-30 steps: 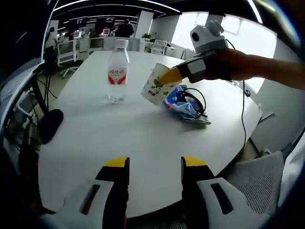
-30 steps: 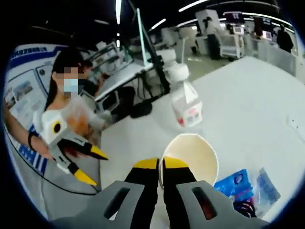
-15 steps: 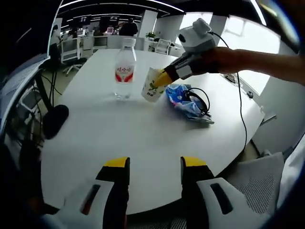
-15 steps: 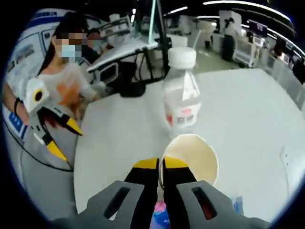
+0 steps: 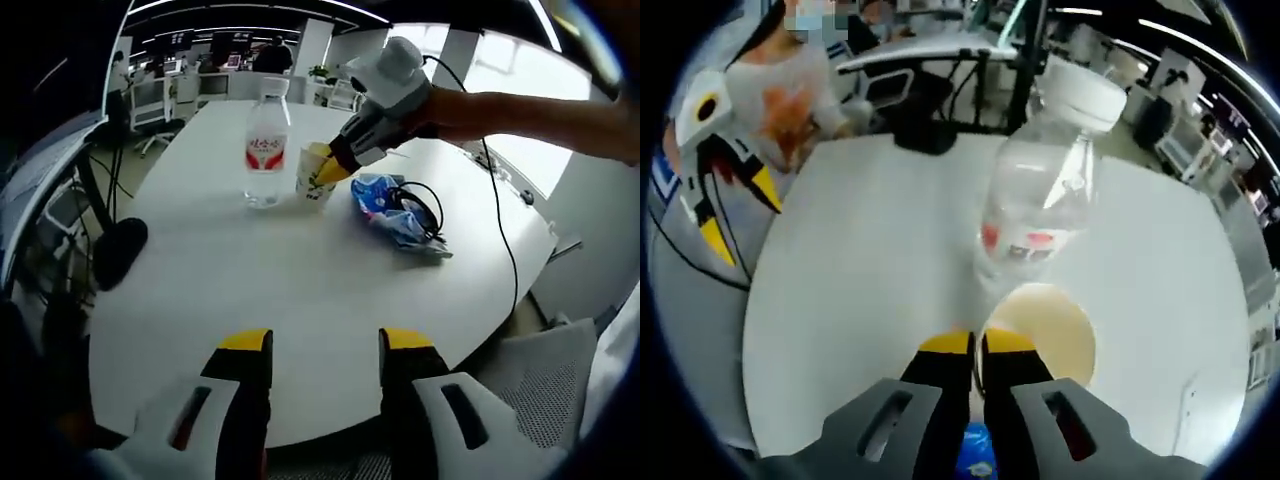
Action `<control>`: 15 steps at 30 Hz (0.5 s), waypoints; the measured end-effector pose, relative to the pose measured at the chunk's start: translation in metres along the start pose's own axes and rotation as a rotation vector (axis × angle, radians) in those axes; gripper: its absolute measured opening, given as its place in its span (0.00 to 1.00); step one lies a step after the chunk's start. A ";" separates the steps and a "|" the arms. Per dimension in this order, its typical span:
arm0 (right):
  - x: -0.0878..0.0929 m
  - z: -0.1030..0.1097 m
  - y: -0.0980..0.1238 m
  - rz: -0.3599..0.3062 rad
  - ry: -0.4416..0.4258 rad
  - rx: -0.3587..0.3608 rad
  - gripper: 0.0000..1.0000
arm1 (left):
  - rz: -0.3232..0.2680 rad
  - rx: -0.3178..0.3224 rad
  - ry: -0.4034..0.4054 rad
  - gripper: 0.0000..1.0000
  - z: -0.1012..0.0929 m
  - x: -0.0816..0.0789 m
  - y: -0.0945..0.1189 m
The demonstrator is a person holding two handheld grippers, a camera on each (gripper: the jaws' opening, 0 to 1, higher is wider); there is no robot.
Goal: Arrange the tabletop items into an orderly group along one side of the table until the central work area is clear of visible clutter.
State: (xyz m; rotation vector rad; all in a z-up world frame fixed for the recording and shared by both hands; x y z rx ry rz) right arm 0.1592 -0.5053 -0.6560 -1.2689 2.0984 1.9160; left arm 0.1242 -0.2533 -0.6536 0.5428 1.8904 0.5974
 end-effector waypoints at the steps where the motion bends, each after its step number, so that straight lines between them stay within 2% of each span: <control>1: 0.000 -0.001 -0.001 0.003 0.010 0.002 0.00 | 0.001 -0.001 -0.001 0.41 0.000 0.000 0.000; 6: -0.004 -0.003 -0.006 0.015 0.056 0.010 0.00 | -0.001 -0.003 -0.001 0.42 0.001 -0.003 0.000; 15: -0.004 -0.003 0.000 0.007 0.056 0.023 0.11 | 0.004 -0.005 -0.004 0.42 0.000 -0.001 0.001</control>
Point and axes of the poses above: the point that each gripper's makers call its tool centre point, and the gripper's own axes: y roughly backward along the fingers, z roughly to its left, x roughly out of its underside, the point moved 8 cm from there along y, roughly backward along the fingers, and after that the axes turned 9 degrees about x, right-handed, at the moved point
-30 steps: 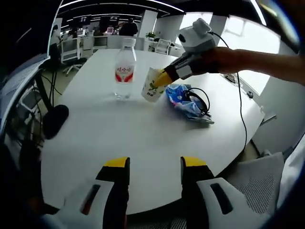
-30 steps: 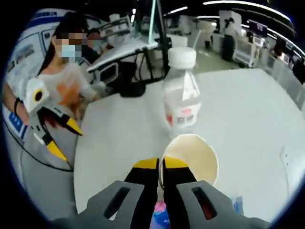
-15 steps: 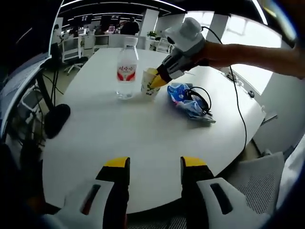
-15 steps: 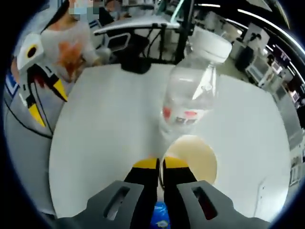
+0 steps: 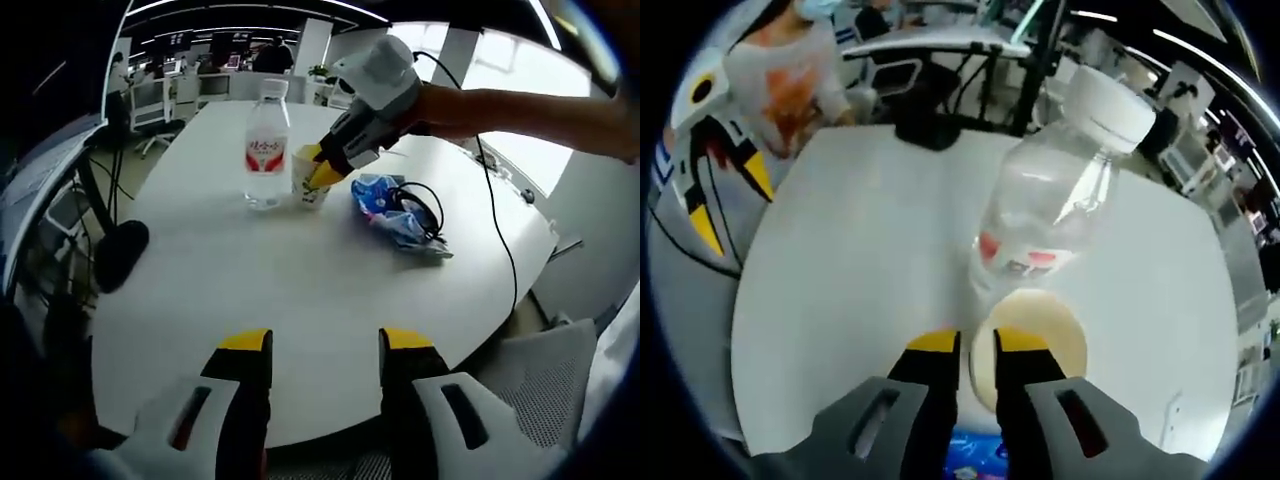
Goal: Arrange the tabletop items into an orderly group along one side of the table until the central work area is clear of visible clutter.
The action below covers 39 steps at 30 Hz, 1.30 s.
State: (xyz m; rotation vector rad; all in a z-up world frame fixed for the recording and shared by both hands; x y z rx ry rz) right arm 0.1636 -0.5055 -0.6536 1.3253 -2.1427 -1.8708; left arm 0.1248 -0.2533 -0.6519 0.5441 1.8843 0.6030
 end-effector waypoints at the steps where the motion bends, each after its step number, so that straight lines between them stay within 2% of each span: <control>1: 0.001 0.000 0.002 -0.002 0.003 0.001 0.12 | 0.001 0.000 -0.001 0.42 -0.001 0.000 0.000; 13: 0.000 -0.002 0.027 -0.062 -0.013 0.063 0.23 | -0.003 0.018 -0.017 0.42 -0.009 -0.003 -0.005; 16: -0.002 -0.005 0.036 -0.090 -0.049 0.078 0.24 | -0.005 0.023 -0.024 0.42 -0.011 -0.004 -0.005; 22: -0.004 -0.003 0.056 -0.135 -0.064 0.094 0.26 | -0.003 0.031 -0.037 0.42 -0.018 -0.004 -0.005; 24: -0.002 -0.001 0.064 -0.154 -0.093 0.093 0.27 | -0.002 0.036 -0.040 0.42 -0.020 -0.003 -0.005; 26: 0.003 0.002 0.070 -0.168 -0.160 0.076 0.29 | -0.004 0.040 -0.042 0.42 -0.022 -0.003 -0.005; 30: 0.014 0.003 0.083 -0.211 -0.269 0.087 0.32 | -0.001 0.048 -0.044 0.42 -0.027 -0.003 -0.007; 39: 0.059 0.006 0.113 -0.245 -0.480 0.130 0.32 | -0.016 0.048 -0.062 0.42 -0.039 -0.013 -0.010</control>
Point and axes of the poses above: the point that each gripper's makers call its tool centre point, and the gripper's own axes: y roughly backward along the fingers, z roughly to its left, x roughly out of its underside, the point moved 8 cm from there along y, roughly backward along the fingers, and after that the axes turned 9 degrees about x, right-handed, at the moved point
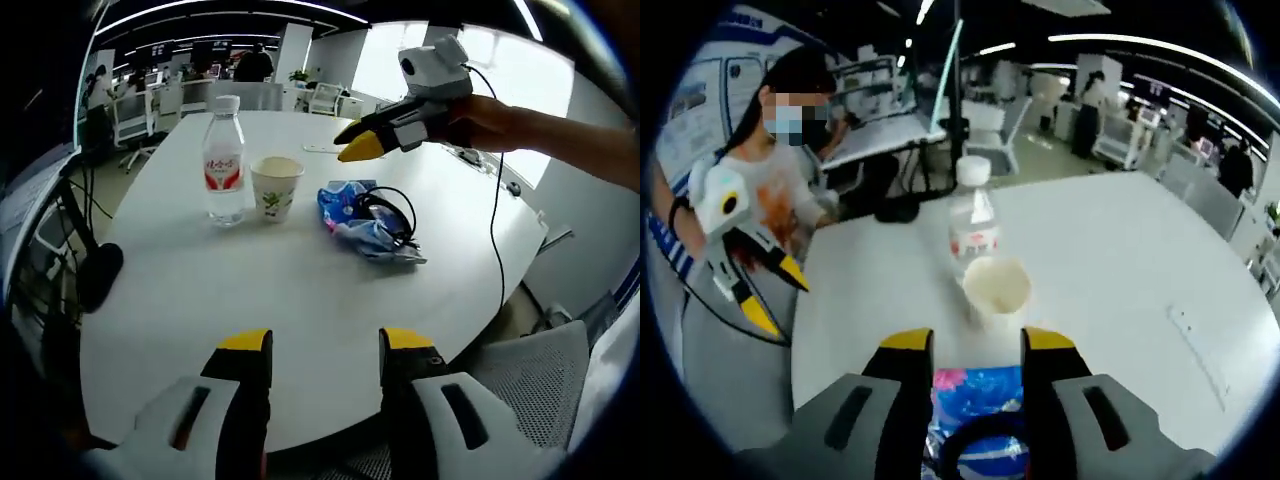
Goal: Arrange the tabletop items into an orderly group along one side of the table until the central work area is clear of visible clutter.
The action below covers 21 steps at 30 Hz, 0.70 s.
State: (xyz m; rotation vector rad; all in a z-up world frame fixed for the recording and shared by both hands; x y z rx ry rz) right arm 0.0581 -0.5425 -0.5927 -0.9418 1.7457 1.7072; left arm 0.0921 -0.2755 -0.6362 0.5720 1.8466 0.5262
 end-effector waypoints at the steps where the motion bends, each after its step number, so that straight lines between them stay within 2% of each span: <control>1: 0.005 -0.003 0.006 -0.004 -0.026 0.009 0.32 | -0.002 0.000 -0.001 0.42 -0.001 -0.001 -0.001; 11: 0.045 -0.028 0.053 -0.018 -0.166 0.096 0.32 | -0.014 0.006 -0.031 0.42 -0.009 -0.016 -0.008; 21: 0.089 -0.036 0.092 0.003 -0.243 0.153 0.32 | -0.020 0.021 -0.081 0.43 -0.014 -0.034 -0.013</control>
Point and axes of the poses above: the point that each gripper's makers call its tool centre point, and the gripper's own axes: y roughly backward along the fingers, z roughly to its left, x roughly out of its underside, the point moved 8 cm from there along y, roughly backward along the fingers, and after that the axes turned 9 degrees about x, right-handed, at the moved point
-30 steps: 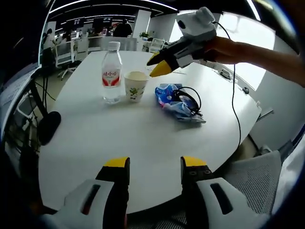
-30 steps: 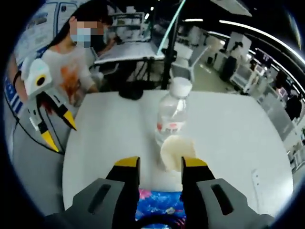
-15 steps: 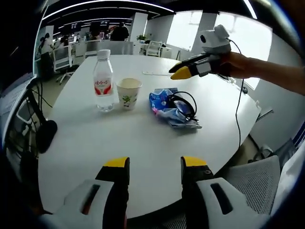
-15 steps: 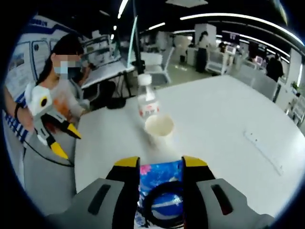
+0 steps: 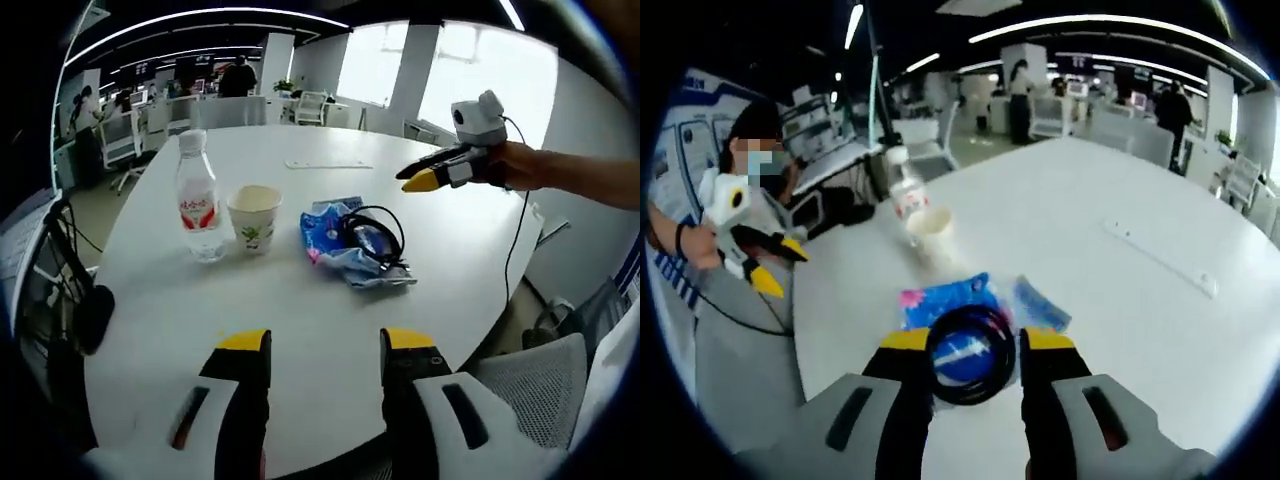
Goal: Arrange the tabletop items into an orderly group along one side of the table until the central work area is clear of visible clutter.
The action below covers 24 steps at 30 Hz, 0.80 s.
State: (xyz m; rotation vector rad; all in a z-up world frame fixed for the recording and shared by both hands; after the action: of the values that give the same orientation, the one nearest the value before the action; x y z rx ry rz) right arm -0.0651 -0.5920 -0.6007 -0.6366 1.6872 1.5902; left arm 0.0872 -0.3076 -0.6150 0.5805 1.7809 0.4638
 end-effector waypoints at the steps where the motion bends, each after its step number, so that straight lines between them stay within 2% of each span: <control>1: 0.003 -0.002 0.003 -0.002 -0.013 0.007 0.32 | -0.002 -0.001 -0.001 0.43 0.000 -0.001 0.000; 5: 0.018 -0.008 0.018 -0.012 -0.070 0.035 0.32 | -0.006 0.003 -0.005 0.43 -0.003 -0.003 -0.002; 13: 0.041 -0.016 0.043 -0.017 -0.125 0.082 0.32 | 0.002 0.024 -0.025 0.44 -0.011 -0.007 -0.009; 24: 0.075 -0.024 0.063 0.002 -0.196 0.132 0.34 | 0.010 0.027 -0.027 0.45 -0.012 -0.009 -0.011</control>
State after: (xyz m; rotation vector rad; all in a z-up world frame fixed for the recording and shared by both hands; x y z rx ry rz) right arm -0.1640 -0.5993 -0.6200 -0.3987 1.6305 1.4771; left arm 0.0762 -0.3221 -0.6112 0.6119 1.7613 0.4369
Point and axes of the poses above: the point that each gripper's makers call its tool centre point, and the gripper's own axes: y roughly backward along the fingers, z roughly to its left, x roughly out of its underside, the point moved 8 cm from there along y, roughly backward along the fingers, and after that the axes turned 9 degrees about x, right-handed, at the moved point
